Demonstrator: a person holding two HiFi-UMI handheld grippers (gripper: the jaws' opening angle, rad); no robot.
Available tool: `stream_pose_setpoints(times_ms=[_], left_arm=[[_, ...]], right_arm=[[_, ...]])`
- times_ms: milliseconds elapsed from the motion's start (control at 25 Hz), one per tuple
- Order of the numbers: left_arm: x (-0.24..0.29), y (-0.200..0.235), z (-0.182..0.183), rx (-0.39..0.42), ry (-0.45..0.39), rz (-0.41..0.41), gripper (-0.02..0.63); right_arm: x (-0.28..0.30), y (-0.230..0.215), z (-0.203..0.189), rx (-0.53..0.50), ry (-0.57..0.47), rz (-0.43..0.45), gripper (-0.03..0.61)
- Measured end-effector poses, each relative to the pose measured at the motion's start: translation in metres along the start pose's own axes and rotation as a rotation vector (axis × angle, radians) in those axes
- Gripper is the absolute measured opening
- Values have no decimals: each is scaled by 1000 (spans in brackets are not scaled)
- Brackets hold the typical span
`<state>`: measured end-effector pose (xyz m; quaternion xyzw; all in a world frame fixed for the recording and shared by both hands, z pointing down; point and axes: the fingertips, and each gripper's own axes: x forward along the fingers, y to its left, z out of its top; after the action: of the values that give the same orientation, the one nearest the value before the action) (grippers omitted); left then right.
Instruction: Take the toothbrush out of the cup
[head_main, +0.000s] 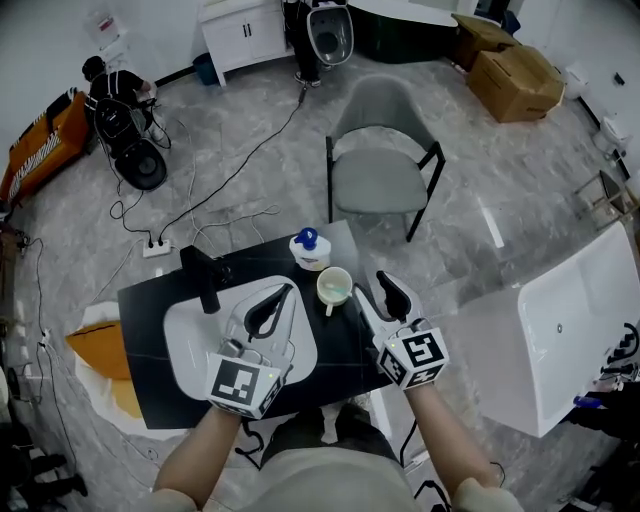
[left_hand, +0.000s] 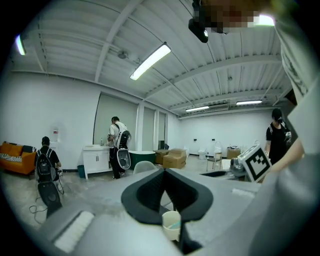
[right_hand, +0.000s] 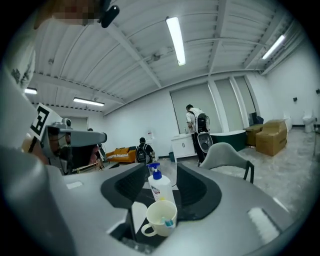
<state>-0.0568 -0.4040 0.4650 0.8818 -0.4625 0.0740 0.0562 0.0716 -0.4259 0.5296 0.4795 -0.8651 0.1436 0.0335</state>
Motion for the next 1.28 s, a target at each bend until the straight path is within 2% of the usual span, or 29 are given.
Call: stream_pose_setpoints(times_ms=[400, 680, 880, 1080, 1280], left_arm=[[26, 2, -72, -40, 105, -15, 2], [28, 2, -105, -70, 170, -20, 2], [22, 11, -119, -70, 212, -3, 2], [15, 20, -113, -83, 204, 27, 2], [8, 27, -82, -54, 150, 46, 2]], right_arm=[[26, -21, -102, 101, 117, -11, 202], [38, -25, -145, 118, 184, -23, 170], [44, -25, -141, 101, 176, -26, 52], [42, -21, -118, 105, 146, -7, 35], [32, -15, -67, 85, 80, 16, 35]])
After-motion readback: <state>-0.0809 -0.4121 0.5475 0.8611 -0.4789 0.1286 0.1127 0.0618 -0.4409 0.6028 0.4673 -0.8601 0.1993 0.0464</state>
